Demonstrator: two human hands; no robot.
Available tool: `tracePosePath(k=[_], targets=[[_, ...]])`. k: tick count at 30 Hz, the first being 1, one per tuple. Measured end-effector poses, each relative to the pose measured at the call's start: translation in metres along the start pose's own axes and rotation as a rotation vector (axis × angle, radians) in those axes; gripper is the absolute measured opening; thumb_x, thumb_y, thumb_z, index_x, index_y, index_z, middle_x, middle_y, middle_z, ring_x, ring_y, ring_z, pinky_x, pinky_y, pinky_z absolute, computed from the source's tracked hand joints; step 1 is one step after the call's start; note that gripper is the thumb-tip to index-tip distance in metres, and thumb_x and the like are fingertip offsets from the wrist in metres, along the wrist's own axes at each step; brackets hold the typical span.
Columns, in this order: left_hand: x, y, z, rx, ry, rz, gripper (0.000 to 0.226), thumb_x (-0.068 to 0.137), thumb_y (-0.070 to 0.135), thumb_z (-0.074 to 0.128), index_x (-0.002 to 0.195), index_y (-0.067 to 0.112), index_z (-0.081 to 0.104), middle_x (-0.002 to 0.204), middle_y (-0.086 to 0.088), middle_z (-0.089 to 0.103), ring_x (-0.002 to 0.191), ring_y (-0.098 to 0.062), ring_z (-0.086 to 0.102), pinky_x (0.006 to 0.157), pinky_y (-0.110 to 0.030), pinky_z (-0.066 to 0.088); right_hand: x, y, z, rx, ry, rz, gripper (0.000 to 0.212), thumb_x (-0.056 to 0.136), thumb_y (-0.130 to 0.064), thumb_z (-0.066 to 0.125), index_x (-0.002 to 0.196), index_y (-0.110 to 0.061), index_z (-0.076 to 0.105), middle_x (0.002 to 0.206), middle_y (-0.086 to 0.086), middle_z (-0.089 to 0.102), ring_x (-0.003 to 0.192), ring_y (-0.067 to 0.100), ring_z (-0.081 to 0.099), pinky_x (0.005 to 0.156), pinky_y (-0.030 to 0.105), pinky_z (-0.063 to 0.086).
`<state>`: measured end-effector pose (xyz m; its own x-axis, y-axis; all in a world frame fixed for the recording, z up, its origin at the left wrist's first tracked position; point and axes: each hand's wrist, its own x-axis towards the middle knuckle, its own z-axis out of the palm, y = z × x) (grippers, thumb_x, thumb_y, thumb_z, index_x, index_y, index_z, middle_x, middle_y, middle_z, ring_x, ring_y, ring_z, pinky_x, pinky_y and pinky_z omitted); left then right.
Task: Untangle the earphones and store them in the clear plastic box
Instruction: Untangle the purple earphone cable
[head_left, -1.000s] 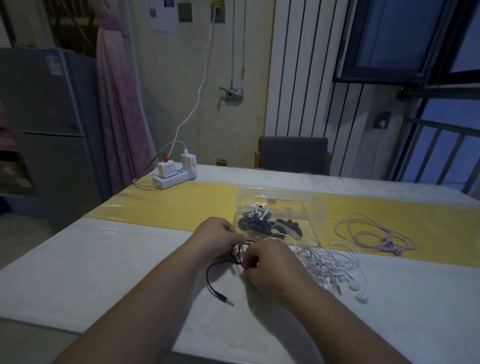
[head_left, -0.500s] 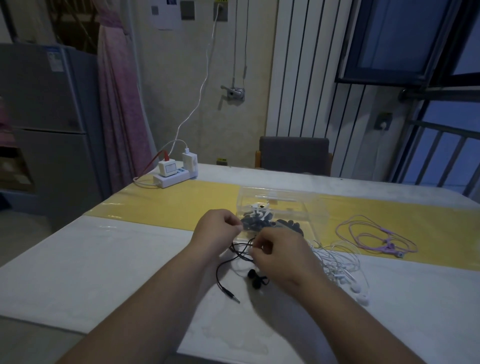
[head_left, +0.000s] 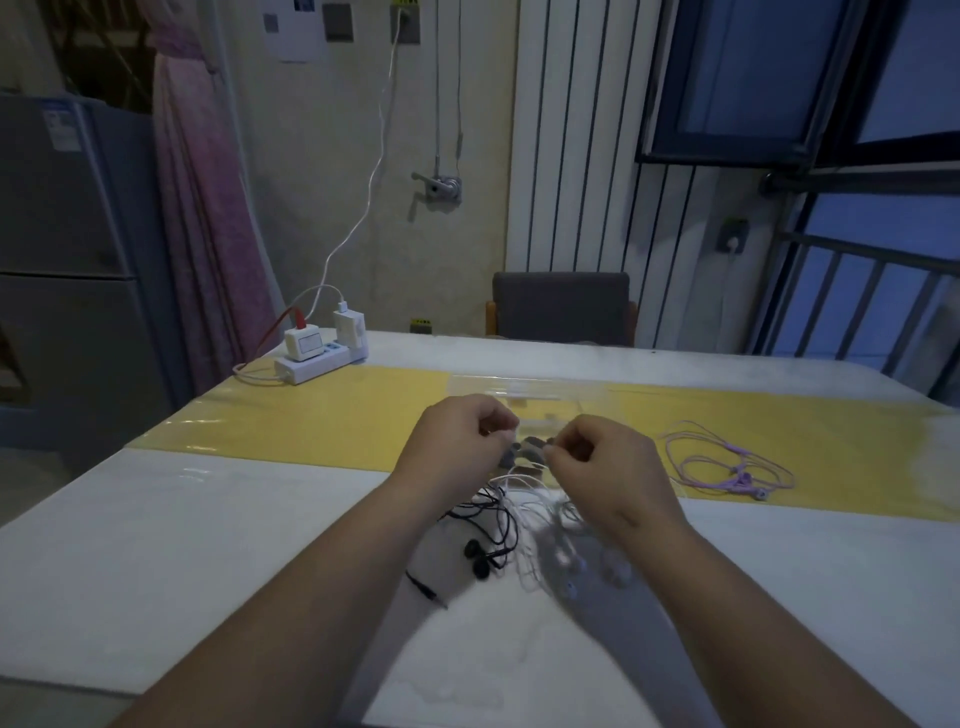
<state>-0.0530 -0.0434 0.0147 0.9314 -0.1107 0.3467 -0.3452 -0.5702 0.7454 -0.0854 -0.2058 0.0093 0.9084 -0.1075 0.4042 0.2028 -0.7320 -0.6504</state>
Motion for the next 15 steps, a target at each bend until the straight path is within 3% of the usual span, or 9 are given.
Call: tracePosePath(k=[5, 11, 15], targets=[[0.003, 0.019, 0.033, -0.061, -0.082, 0.058, 0.013, 0.088, 0.016, 0.065, 0.09, 0.029, 0.068, 0.086, 0.011, 0.07, 0.085, -0.009, 0.067, 0.079, -0.038, 0.058, 0.005, 0.028, -0.026, -0.031, 0.032, 0.071, 0.015, 0.083, -0.027, 0.065, 0.069, -0.024, 0.06, 0.065, -0.008, 0.06, 0.064, 0.005, 0.052, 0.053, 0.022, 0.035], [0.01, 0.05, 0.078, -0.038, -0.087, 0.12, 0.018, 0.09, 0.015, 0.062, 0.104, 0.023, 0.07, 0.092, 0.01, 0.068, 0.09, -0.009, 0.064, 0.079, -0.022, 0.047, 0.009, 0.063, -0.055, -0.065, 0.098, 0.142, 0.012, 0.083, -0.028, 0.065, 0.072, -0.024, 0.062, 0.073, -0.008, 0.063, 0.073, 0.015, 0.056, 0.061, 0.028, 0.038], [0.016, 0.066, 0.121, -0.067, -0.16, 0.111, 0.023, 0.09, 0.011, 0.061, 0.11, 0.019, 0.069, 0.103, 0.004, 0.07, 0.096, -0.011, 0.063, 0.087, -0.023, 0.048, 0.012, 0.094, -0.074, -0.108, 0.119, 0.21, 0.01, 0.083, -0.022, 0.063, 0.073, -0.025, 0.061, 0.076, -0.007, 0.064, 0.076, 0.018, 0.056, 0.062, 0.027, 0.036]])
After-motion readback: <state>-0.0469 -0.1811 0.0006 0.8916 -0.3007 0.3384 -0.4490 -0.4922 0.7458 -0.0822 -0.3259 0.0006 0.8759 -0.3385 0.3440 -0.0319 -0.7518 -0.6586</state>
